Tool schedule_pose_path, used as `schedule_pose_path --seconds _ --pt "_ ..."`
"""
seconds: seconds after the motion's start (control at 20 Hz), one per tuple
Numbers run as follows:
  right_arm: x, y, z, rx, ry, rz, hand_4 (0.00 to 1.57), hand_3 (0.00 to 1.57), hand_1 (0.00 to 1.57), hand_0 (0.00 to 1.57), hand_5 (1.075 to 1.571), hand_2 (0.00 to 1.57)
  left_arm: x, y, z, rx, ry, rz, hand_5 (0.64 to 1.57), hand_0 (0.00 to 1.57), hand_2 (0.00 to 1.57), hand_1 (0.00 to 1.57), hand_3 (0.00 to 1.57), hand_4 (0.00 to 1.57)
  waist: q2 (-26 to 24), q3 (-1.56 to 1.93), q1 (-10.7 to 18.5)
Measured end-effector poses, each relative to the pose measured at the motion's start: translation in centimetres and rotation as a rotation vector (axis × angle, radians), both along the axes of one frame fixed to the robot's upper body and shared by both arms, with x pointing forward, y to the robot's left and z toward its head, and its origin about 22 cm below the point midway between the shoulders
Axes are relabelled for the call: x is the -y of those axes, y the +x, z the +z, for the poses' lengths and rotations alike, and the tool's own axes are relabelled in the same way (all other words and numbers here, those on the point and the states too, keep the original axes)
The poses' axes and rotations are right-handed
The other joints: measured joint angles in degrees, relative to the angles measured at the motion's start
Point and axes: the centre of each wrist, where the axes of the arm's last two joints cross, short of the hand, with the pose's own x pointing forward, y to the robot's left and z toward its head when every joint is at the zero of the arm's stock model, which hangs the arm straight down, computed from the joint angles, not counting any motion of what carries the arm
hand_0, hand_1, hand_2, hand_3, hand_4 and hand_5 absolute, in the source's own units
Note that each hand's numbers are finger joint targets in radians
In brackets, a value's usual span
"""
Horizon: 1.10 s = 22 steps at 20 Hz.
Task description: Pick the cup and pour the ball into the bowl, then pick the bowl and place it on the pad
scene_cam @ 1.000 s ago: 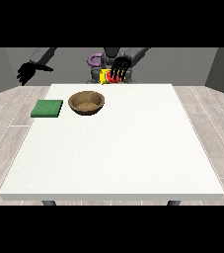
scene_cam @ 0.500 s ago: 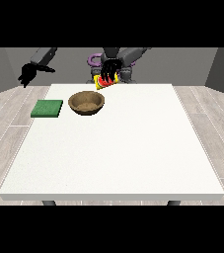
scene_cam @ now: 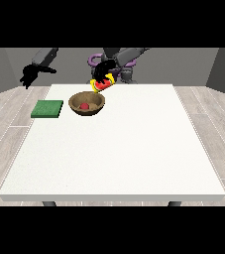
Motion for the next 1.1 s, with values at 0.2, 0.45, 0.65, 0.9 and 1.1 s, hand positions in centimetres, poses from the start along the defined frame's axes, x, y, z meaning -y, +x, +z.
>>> schedule_pose_path --seconds 0.2,0.45,0.65,0.9,1.1 --pt "0.9 -0.5 -0.2 -0.023 0.005 -0.004 0.0 0.2 0.0 0.0 1.515 0.0 1.1 0.4 1.9 0.046 0.15 -0.032 1.451 1.56 1.57 1.56 1.57 1.2 -1.48 0.03 0.61" --pt "0.9 -0.5 -0.3 -0.034 0.012 -0.034 0.0 0.14 0.0 0.0 1.52 0.0 2.3 0.9 4.8 0.106 0.245 -0.051 1.457 1.53 1.57 1.53 1.57 1.21 -1.9 0.01 1.82" --pt "1.0 -0.9 -0.8 -0.04 0.016 -0.027 0.43 0.0 0.0 0.0 1.555 0.0 2.4 1.1 6.0 0.12 0.257 -0.045 1.462 1.52 1.57 1.52 1.57 1.2 -1.64 -0.01 1.62" --pt "0.7 -1.1 -1.4 -0.097 0.055 -0.01 0.47 0.0 0.0 0.0 1.558 0.0 0.6 1.3 5.8 0.057 0.061 -0.033 1.545 0.15 1.57 0.15 1.57 1.0 -1.46 -0.1 3.83" --pt "1.5 -1.7 -1.5 -0.102 0.078 -0.065 0.47 0.0 0.0 0.0 1.558 0.0 -2.9 2.8 7.6 0.038 -0.228 0.009 1.571 0.28 1.57 0.28 1.57 1.0 -0.54 -0.17 8.39"
